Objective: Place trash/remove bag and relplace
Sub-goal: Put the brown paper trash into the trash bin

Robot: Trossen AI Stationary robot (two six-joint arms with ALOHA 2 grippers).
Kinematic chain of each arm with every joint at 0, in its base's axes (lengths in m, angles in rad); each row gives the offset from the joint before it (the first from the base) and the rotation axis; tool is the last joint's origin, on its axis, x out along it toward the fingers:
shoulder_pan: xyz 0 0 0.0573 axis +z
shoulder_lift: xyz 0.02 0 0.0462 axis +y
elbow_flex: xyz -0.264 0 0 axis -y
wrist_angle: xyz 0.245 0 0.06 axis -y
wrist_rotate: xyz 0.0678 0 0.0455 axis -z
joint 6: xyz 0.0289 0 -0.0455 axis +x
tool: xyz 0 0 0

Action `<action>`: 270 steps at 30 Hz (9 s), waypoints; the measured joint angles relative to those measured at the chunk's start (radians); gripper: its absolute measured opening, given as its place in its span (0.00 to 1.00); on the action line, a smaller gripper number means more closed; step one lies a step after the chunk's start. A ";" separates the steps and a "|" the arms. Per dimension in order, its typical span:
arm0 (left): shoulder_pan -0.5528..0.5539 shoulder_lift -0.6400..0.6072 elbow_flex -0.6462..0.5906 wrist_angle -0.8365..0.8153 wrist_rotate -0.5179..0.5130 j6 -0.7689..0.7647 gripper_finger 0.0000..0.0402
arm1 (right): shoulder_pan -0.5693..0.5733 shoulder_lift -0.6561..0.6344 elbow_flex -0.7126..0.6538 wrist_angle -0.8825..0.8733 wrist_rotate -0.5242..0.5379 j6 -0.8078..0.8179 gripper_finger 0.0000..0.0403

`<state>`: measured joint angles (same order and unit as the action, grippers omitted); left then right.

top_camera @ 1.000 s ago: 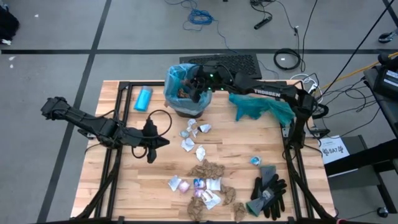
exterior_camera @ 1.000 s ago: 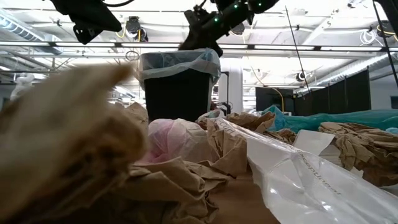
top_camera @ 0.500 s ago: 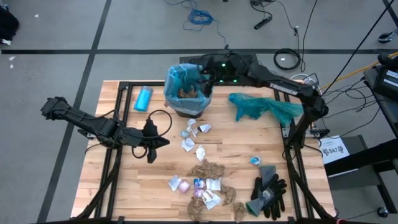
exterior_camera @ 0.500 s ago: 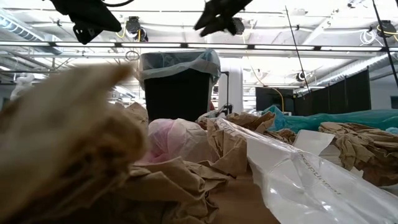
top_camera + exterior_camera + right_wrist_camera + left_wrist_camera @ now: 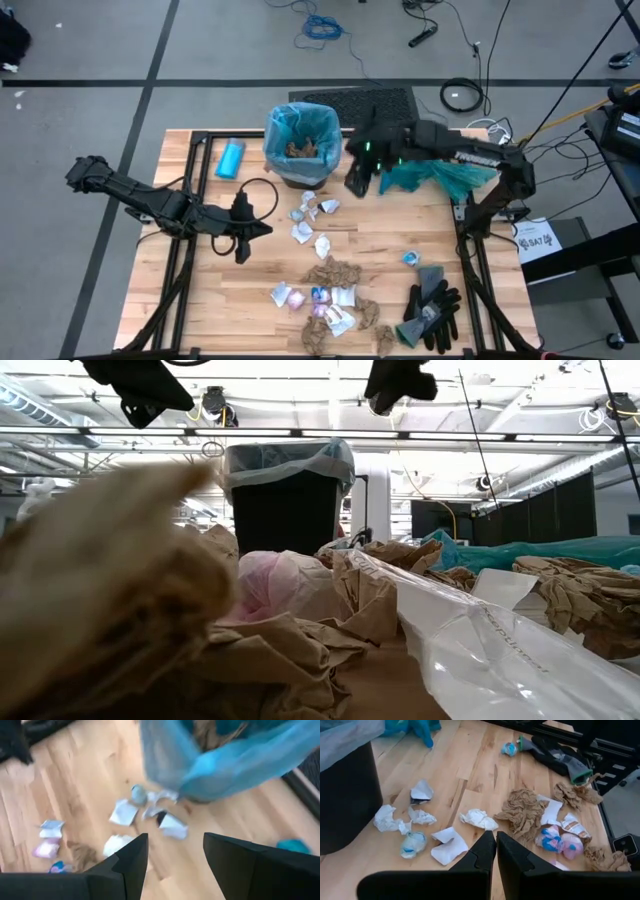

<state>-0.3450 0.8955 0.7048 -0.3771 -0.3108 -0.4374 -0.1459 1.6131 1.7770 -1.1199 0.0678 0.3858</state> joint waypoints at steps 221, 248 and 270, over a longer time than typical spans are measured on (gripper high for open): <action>0.037 0.000 0.000 -0.029 0.168 -0.050 0.06 | 0.545 0.064 -0.083 -0.162 0.147 0.932 0.42; 0.037 0.044 0.000 -0.026 0.204 -0.052 0.06 | 0.904 0.481 -0.084 0.102 -0.120 1.543 0.44; 0.035 0.096 0.000 0.023 0.255 -0.052 0.06 | 0.831 0.486 -0.084 -0.002 -0.092 1.316 0.01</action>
<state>-0.3099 0.9913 0.7044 -0.3539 -0.0555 -0.4890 0.6852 2.0986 1.6932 -1.1223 -0.0243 1.7015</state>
